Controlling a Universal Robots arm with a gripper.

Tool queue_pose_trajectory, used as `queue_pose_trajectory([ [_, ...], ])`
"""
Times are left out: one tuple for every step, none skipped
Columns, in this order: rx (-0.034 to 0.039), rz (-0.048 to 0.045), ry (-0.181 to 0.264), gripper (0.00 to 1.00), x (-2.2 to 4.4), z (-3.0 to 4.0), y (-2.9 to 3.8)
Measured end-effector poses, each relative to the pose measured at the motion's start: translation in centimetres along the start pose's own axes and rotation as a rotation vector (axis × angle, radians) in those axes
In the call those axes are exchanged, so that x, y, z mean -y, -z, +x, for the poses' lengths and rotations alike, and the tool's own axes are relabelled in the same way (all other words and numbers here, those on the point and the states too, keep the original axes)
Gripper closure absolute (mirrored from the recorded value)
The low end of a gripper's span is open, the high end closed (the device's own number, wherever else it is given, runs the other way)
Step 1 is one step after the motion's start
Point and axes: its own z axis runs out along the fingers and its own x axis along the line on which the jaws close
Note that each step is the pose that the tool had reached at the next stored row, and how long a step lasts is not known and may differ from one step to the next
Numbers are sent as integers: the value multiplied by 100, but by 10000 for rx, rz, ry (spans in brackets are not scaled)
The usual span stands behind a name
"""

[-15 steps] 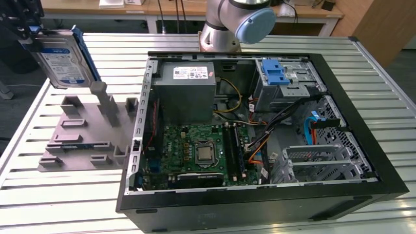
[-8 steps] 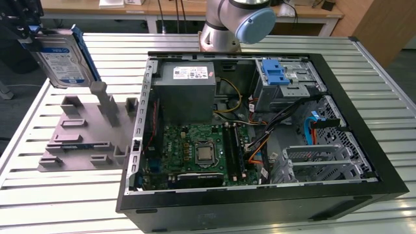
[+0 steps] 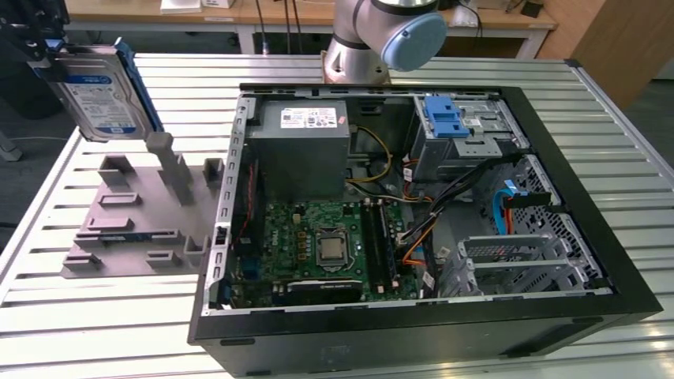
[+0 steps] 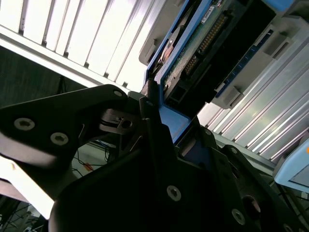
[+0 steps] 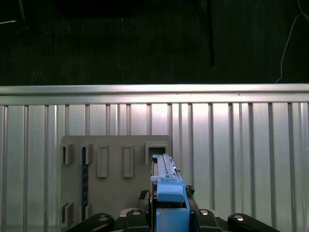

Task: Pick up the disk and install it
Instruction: 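Pick up the disk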

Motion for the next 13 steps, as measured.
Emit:
queue_pose_trajectory([
  [0,1,0,64,0,0,2],
  [0,-1,0,64,0,0,4],
  [-1,-1,0,64,0,0,7],
  [-1,-1,0,64,0,0,8],
  [0,0,-1,64,0,0,10],
  [0,0,-1,64,0,0,12],
  [0,0,0,64,-1,0,15],
  [0,0,0,64,-1,0,17],
  [0,-1,0,64,-1,0,19],
  [0,0,0,64,-1,0,22],
  [0,0,0,64,-1,0,24],
  [0,0,0,64,-1,0,27],
  [0,-1,0,64,-1,0,30],
])
